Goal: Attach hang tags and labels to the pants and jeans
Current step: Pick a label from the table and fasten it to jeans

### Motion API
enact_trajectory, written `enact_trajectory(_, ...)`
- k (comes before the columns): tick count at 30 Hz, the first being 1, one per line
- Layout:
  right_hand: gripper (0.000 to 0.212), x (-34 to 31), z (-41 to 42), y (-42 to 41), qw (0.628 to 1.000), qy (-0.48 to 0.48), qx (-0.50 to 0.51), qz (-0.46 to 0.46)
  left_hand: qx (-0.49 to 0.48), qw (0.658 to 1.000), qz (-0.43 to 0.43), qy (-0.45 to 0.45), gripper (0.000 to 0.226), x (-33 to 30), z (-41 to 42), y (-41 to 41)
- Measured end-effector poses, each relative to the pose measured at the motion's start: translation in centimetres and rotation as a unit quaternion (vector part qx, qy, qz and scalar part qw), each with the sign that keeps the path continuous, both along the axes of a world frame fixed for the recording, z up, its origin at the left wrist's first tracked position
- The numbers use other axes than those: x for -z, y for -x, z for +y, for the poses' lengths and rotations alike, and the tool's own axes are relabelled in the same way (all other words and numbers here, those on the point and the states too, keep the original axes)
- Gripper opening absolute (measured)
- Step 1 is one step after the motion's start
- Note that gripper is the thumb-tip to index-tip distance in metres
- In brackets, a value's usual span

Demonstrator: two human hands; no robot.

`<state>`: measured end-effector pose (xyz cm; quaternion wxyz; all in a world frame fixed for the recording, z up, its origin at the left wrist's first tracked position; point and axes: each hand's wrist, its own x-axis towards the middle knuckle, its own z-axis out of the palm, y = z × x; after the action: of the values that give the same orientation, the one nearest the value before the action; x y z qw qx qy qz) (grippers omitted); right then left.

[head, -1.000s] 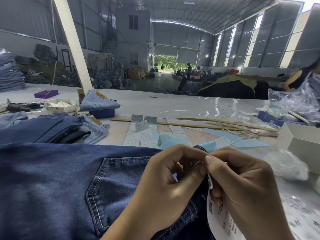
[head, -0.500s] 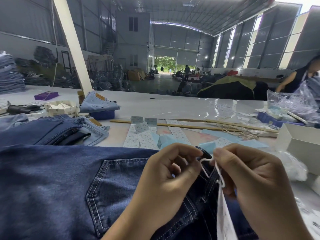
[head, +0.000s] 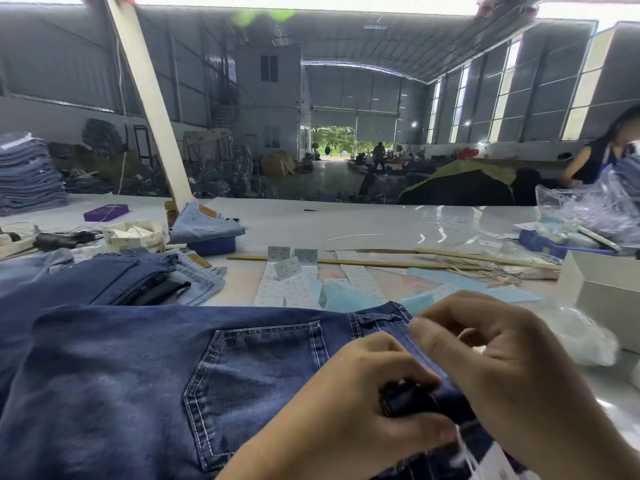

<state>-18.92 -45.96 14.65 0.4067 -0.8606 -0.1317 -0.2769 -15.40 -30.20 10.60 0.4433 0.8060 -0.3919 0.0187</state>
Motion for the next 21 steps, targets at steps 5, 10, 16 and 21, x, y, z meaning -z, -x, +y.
enact_trajectory(5,0.018,0.6,-0.1,-0.5,0.989,0.087,-0.032,0.113,0.036,0.995,-0.092,-0.023,0.032,-0.3,0.2,0.4)
enact_trajectory(10,0.035,1.6,0.3,-2.1,0.965,0.224,-0.034,0.131,0.010,0.993,-0.006,-0.117,0.027,-2.1,3.6,-0.9)
enact_trajectory(16,0.027,1.7,0.8,-4.0,0.933,0.294,-0.074,0.192,-0.301,0.896,-0.043,-0.323,0.048,-3.3,10.5,-5.3)
enact_trajectory(21,0.026,-0.4,2.0,-6.0,0.885,0.385,-0.147,0.214,-0.364,0.825,0.144,-0.407,0.066,-3.8,14.3,-9.7)
